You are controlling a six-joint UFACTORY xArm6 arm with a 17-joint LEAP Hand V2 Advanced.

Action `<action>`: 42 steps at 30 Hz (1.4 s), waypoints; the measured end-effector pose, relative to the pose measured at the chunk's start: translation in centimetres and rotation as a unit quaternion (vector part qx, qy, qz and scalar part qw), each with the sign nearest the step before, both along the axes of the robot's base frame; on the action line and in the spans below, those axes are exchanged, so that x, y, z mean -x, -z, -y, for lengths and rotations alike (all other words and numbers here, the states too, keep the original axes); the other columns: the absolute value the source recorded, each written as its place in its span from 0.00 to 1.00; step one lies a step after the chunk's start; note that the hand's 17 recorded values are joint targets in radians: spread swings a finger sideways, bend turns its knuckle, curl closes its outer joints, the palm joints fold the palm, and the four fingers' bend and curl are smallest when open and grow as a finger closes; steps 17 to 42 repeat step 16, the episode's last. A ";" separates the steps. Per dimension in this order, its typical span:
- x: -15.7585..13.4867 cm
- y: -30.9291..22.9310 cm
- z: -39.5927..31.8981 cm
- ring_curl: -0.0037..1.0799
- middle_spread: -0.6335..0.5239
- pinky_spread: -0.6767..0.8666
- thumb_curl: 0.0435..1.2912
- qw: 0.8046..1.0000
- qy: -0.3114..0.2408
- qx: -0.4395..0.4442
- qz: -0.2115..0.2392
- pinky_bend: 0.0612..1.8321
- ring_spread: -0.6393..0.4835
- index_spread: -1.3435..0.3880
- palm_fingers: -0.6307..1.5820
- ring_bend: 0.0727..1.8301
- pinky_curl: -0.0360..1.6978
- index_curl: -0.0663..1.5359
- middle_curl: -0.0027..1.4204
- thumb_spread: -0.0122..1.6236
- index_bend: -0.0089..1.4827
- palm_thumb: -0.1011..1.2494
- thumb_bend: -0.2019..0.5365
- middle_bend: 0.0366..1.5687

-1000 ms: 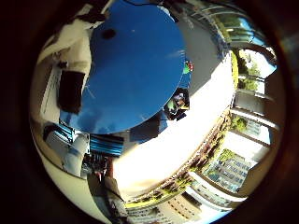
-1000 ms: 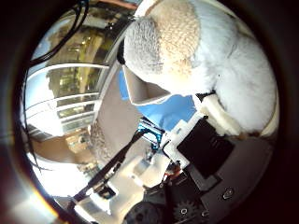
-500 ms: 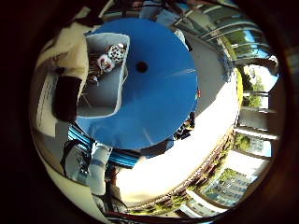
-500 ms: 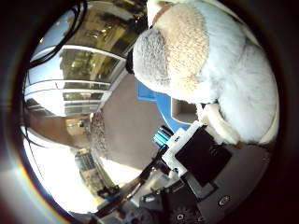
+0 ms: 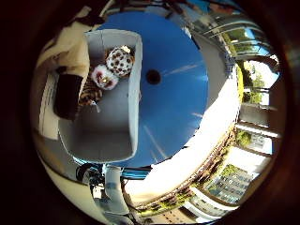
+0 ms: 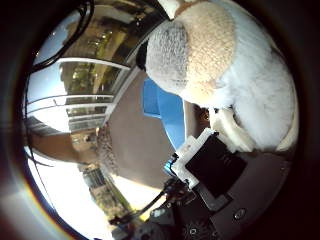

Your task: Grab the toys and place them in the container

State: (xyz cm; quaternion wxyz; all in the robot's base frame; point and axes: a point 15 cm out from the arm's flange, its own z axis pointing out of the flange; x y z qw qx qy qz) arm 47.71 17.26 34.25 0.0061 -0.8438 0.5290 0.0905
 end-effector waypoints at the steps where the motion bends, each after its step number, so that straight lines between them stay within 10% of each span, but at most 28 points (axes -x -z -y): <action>1: 0.0 0.7 0.0 0.65 0.43 0.59 0.56 1.000 -0.001 0.002 -0.007 0.73 0.63 0.17 0.30 0.70 0.58 0.74 0.60 0.70 0.21 0.66 0.23 0.53; 6: -0.1 2.0 0.2 0.42 0.53 0.66 0.51 1.000 -0.005 0.006 -0.023 0.56 0.76 0.31 0.16 0.43 0.47 0.63 0.41 0.70 0.10 0.64 0.23 0.25; 13: 0.0 0.0 1.1 0.31 0.58 0.72 0.45 1.000 -0.007 -0.001 -0.006 0.44 0.82 0.44 0.23 0.29 0.38 0.47 0.32 0.68 0.08 0.64 0.23 0.10; 42: 0.6 -2.2 2.6 0.30 0.59 0.73 0.44 1.000 -0.002 -0.003 0.007 0.41 0.83 0.47 0.25 0.27 0.36 0.42 0.30 0.68 0.09 0.65 0.24 0.09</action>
